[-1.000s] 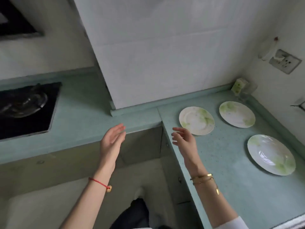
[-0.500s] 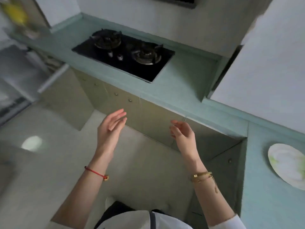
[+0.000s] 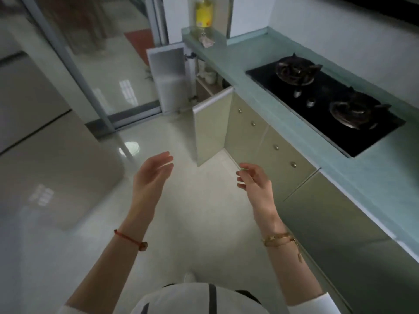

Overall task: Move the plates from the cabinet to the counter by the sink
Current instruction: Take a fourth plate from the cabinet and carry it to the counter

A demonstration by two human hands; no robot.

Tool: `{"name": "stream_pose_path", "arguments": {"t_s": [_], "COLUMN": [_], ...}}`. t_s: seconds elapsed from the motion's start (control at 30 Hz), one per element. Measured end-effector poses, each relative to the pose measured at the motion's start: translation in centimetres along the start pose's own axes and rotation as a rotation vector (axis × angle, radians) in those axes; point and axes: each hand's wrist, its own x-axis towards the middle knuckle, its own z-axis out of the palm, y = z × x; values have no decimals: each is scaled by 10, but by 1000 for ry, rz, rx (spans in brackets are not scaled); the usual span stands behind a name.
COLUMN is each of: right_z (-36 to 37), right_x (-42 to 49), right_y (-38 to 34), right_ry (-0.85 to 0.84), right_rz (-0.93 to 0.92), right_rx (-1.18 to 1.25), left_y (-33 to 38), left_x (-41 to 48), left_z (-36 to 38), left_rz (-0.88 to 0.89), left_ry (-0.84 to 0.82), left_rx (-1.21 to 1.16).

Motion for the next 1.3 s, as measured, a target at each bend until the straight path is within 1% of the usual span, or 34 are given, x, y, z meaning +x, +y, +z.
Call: {"name": "stream_pose_path", "arguments": {"t_s": [0.17,0.3,0.43,0.63,0.77,0.93,1.17,1.3], "right_z": [79,130,174,247,292,340,396,431], "right_x": [41,78,121,213,283,358,448,507], "right_y": [-4,-9,-17,-45,-73,-96,-102,-101], "right_ry": [-87,-140,-193,-244,-264,-280,-232,-112], "right_rz": [9,0,-11,-38,-60,-42,10,31], "right_rx": [-11,-23,-34,-48,-65,-69,-82,-103], "left_y": [0,-4,-3,14,32,41,41,40], "left_x": [53,97,146,253,337,428,551,641], "left_z": [-51,-72,-81,-89,-88,-86,-80,-77], "left_rz": [-16,-22,-23,-7,14,35,-8,-19], "left_ry": [76,109,134,189,190,171,122,33], "left_rx": [-34,-48,-52,-74,-57,-44,-39,-7]}}
